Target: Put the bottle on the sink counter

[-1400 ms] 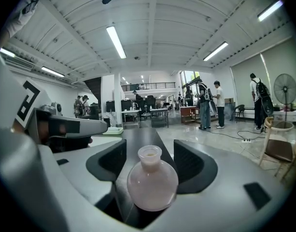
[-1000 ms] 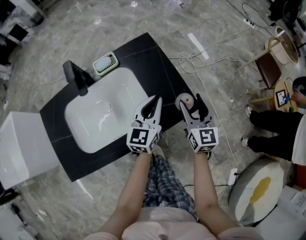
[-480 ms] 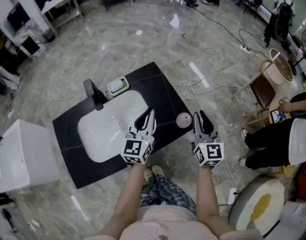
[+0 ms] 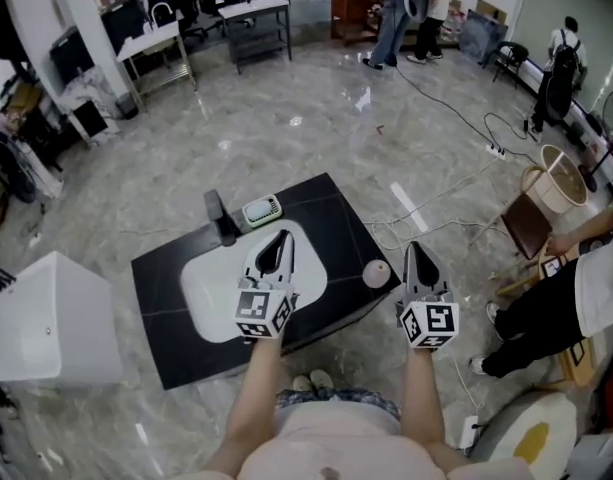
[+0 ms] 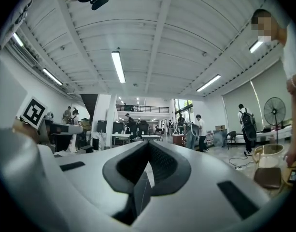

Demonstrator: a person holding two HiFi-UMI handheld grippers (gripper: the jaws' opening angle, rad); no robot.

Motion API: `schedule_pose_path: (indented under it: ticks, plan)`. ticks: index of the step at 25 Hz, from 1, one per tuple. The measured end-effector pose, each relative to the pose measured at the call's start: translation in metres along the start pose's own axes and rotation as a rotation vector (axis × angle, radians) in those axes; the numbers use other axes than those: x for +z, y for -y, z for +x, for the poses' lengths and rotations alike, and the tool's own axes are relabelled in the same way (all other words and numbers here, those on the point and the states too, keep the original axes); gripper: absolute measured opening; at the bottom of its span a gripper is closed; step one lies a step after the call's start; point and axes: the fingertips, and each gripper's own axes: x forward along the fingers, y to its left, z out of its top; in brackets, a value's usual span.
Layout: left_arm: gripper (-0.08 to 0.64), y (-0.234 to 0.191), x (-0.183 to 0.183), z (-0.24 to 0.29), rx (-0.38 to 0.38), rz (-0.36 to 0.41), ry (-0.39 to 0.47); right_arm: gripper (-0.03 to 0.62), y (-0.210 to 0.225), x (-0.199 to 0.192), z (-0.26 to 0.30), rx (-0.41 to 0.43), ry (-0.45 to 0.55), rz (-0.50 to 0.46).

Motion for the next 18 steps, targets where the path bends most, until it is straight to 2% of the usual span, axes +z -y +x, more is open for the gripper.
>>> schedule_pose_path:
  ticks: [4,9,18]
  plan:
    - [0.038,-0.012,0.019,-0.011,0.034,0.003,0.025,0.017,0.004,0.021,-0.005,-0.012,0.031,-0.015]
    - [0.034,-0.021,0.023,-0.024,0.046,0.002,0.034,0.017,0.001,0.033,-0.013,-0.025,0.051,-0.029]
    - [0.031,-0.032,0.018,-0.039,0.056,-0.010,0.036,0.014,-0.002,0.027,-0.024,-0.058,0.048,-0.041]
